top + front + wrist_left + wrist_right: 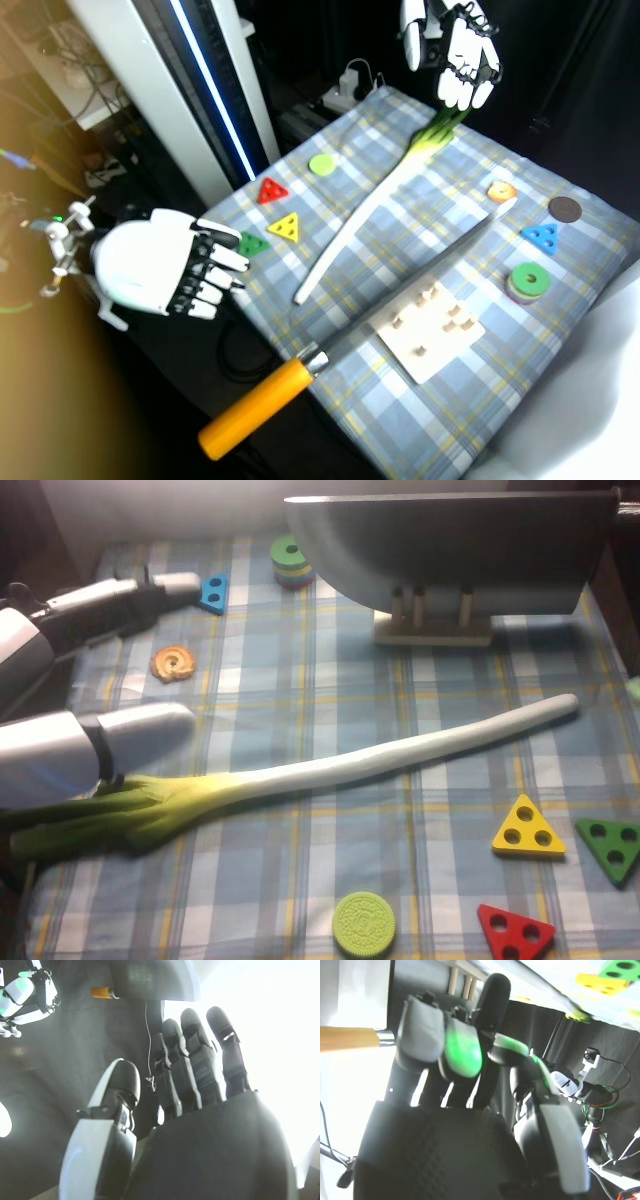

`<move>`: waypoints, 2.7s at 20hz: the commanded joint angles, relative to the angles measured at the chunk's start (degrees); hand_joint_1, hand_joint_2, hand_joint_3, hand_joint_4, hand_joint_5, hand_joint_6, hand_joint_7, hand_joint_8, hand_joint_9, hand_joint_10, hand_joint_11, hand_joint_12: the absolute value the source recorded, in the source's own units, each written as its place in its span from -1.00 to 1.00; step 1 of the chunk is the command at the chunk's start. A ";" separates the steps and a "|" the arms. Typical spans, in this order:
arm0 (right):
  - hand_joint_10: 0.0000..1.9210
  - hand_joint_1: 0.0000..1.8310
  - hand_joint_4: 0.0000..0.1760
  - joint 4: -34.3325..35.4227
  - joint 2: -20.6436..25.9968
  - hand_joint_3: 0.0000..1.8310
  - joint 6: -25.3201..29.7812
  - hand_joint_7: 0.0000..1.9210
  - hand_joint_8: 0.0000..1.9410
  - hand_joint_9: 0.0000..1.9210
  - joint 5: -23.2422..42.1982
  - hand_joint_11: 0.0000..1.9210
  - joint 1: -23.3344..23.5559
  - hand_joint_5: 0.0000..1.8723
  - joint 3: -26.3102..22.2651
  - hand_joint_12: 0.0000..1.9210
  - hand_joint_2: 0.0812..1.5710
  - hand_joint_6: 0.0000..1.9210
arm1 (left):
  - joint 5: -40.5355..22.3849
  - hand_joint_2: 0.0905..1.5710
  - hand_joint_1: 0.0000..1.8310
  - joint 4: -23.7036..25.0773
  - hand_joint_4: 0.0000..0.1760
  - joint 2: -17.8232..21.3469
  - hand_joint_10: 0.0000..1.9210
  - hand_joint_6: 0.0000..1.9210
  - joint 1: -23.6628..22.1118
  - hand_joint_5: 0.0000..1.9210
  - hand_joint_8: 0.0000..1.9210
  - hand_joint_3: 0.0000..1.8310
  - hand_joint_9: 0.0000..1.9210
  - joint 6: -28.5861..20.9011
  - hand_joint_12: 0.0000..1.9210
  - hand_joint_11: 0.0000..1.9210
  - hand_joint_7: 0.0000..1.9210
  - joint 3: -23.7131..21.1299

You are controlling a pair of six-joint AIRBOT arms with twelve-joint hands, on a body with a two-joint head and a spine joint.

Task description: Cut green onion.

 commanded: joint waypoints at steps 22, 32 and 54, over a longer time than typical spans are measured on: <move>-1.00 -0.12 1.00 10.50 -2.54 -0.98 -10.77 -1.00 -1.00 -1.00 0.94 -1.00 18.50 -1.00 8.80 -1.00 0.00 -1.00 | -5.52 0.28 -0.36 -0.04 0.99 -0.62 -1.00 -0.99 0.00 -0.70 -1.00 -1.00 -0.82 -0.86 -0.51 -1.00 -0.82 0.64; -1.00 -0.07 1.00 9.83 -5.52 -0.99 -17.76 -1.00 -1.00 -1.00 -18.48 -1.00 28.81 -1.00 15.84 -1.00 0.01 -1.00 | -5.25 0.26 -0.33 -0.01 0.83 -0.65 -0.99 -1.00 0.02 -0.67 -0.99 -1.00 -0.77 -1.14 -0.46 -1.00 -0.79 0.69; -0.92 0.08 0.91 12.02 -10.06 -1.00 -17.76 0.08 -0.94 -0.11 -22.67 -0.90 31.66 0.04 20.57 0.44 0.38 -0.02 | -6.48 0.23 -0.30 0.35 0.87 -0.27 -1.00 -1.00 0.34 -0.67 -1.00 -1.00 -0.74 -1.83 -0.48 -1.00 -0.77 0.47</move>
